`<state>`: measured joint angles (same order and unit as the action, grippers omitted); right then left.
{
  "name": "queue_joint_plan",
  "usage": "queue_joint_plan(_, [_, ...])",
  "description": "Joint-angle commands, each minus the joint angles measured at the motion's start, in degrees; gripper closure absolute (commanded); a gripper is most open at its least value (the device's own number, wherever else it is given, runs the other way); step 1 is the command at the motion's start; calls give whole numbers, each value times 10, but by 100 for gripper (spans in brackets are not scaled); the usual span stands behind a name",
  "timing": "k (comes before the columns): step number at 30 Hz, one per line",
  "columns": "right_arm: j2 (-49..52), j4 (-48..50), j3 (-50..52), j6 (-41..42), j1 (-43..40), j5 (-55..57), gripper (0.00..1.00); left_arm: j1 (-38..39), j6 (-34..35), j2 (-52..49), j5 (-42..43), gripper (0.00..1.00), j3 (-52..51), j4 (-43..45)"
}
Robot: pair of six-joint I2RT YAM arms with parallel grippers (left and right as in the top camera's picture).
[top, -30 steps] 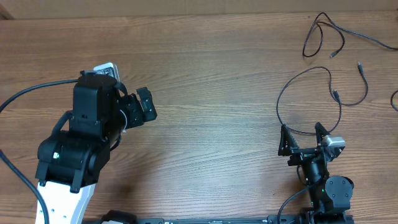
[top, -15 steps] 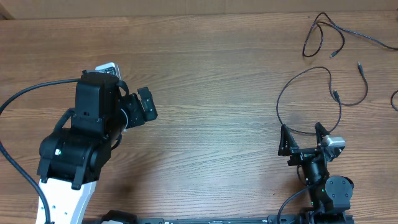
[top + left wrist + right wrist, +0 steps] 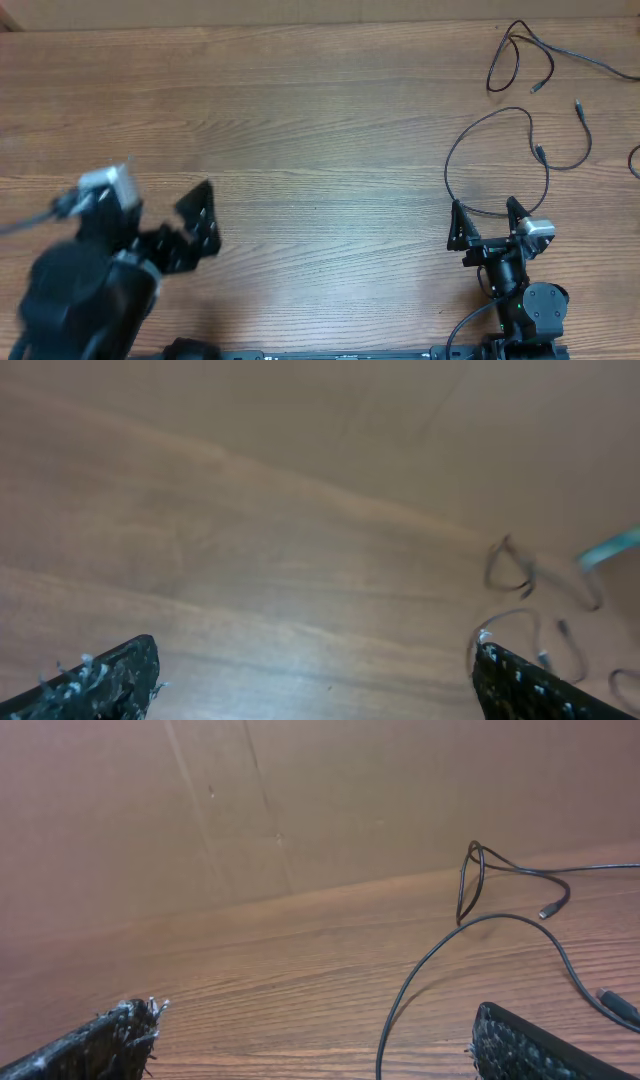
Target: Untangle cables
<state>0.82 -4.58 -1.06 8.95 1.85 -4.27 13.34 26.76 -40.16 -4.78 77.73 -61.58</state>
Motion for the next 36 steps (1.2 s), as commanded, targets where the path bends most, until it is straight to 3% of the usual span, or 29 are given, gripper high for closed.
queue_joint_plan(1, [-7,2,6,-5,-4,-3,0,-3,-10,64,-1,1,7,0])
queue_joint_plan(13, [-7,2,6,-5,-4,-3,0,-40,-10,225,-1,0,7,-67])
queue_joint_plan(23, [-7,2,6,-5,-4,-3,0,-63,2,328,0,1,7,-278])
queue_joint_plan(36, [-7,2,6,-5,-4,-3,0,-63,18,399,-1,0,7,-284])
